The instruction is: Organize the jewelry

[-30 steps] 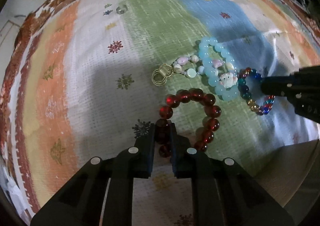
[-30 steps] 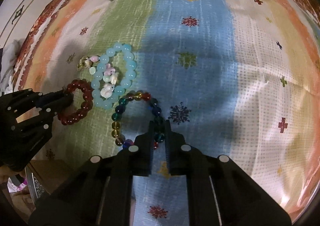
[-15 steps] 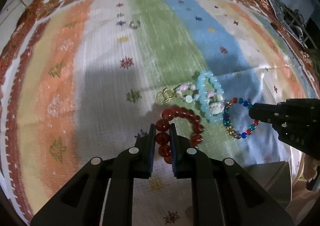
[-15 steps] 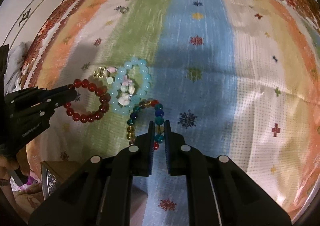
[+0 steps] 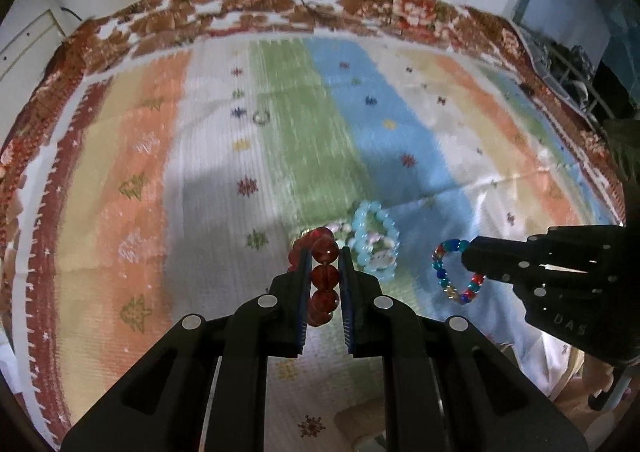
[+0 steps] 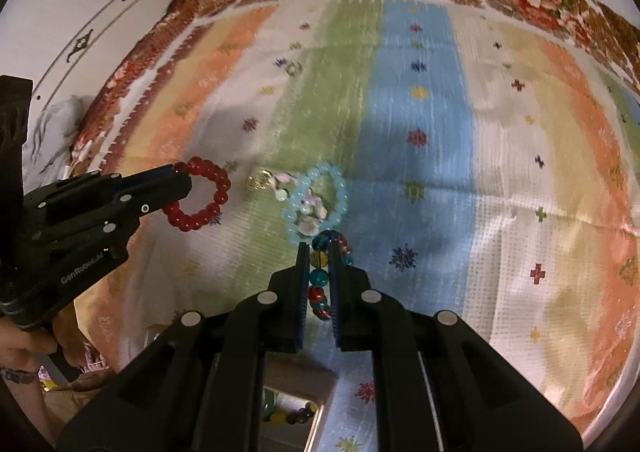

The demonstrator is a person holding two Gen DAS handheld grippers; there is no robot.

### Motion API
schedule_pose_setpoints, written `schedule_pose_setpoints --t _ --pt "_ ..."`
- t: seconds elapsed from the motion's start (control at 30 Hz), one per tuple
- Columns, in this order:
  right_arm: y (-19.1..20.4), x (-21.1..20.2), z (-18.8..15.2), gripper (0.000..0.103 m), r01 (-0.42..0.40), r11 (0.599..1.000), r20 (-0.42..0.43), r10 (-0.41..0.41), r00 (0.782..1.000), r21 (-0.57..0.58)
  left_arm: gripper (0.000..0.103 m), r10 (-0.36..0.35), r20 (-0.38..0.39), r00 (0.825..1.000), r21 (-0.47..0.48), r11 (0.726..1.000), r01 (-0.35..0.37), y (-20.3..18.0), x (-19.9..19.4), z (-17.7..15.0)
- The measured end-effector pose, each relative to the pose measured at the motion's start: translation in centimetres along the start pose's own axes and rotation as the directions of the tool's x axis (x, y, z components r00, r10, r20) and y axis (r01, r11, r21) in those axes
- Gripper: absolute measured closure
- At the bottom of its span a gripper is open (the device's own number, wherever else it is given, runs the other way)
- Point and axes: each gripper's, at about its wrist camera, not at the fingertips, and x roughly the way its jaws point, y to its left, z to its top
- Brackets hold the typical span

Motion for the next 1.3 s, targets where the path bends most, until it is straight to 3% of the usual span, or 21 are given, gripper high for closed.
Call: schedule_pose_setpoints --t 0.53,1.3 --pt "-0.1 0.0 -0.2 0.092 0.015 1.000 -0.005 -0.015 1.000 -0.001 0.090 0.003 -0.026 1.000 0.045 0.999 -0.002 -0.2 0.3 -0.9" --pt "0.9 -2.5 -0.8 0.092 -0.035 0.999 0.029 0.035 0.999 0.010 0.090 0.011 0.067 0.998 0.006 1.000 -0.012 -1.4 -2.8 -0.8"
